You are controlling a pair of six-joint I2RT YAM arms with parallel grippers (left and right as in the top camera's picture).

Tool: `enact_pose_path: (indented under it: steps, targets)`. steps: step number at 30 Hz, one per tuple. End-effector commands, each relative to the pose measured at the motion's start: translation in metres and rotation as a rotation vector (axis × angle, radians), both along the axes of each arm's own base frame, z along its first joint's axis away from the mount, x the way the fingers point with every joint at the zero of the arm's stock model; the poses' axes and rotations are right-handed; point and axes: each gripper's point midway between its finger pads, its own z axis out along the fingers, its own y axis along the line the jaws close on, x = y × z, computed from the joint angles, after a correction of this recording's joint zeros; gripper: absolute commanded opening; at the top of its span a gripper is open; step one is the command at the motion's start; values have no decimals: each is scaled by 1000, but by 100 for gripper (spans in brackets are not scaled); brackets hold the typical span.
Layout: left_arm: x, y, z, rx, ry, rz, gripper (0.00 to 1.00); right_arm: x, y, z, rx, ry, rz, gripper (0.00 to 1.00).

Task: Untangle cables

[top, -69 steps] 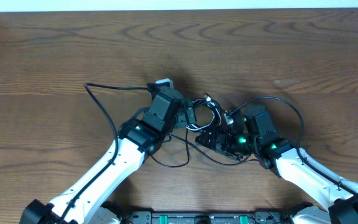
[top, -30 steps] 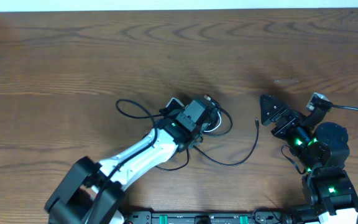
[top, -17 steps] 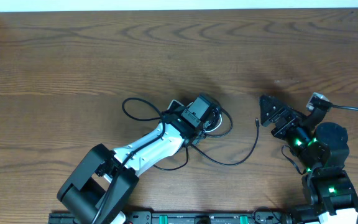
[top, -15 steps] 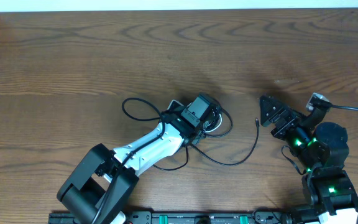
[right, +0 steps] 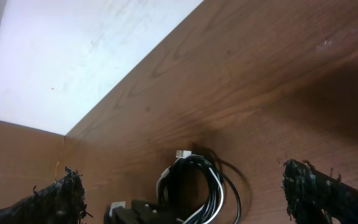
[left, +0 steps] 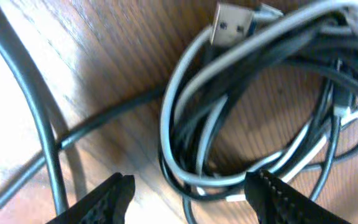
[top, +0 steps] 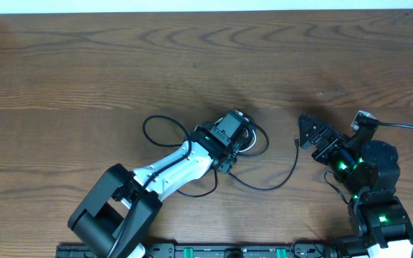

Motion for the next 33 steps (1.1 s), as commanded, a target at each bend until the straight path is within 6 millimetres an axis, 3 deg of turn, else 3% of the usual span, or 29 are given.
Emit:
enact_pose_path:
  steps: [1,5,9,10,12,16,21,25,28,30,33]
  targets:
    - [4,9,-15,60,5,35,61,1,-4,1,-20,-11,-10,99]
    - [3,9,-32,81,27,21,55,1,-4,1,-19,-10,-10,99]
    - [4,6,-34,85,16,-27,12,1,-4,1,-20,-7,-10,99]
    - [3,5,-31,75,15,-42,8,0,-4,0,-21,-4,-10,99]
    - [5,2,-21,53,-1,-62,8,-1,-4,-4,-24,13,-10,99]
    - [18,3,18,24,-108,-139,8,-8,-5,-21,-61,78,7,98]
    - [14,27,61,-31,-113,-119,8,-23,-5,-54,-77,233,20,85]
    - [4,43,75,-151,11,22,8,-31,2,-71,-62,321,58,76]
    - [2,40,81,-254,78,67,8,-36,21,-74,4,353,159,73]
    - [-1,36,82,-308,132,109,8,-42,36,-74,57,377,237,65]
    - [-4,31,84,-361,195,199,8,-52,52,-77,119,428,329,44]
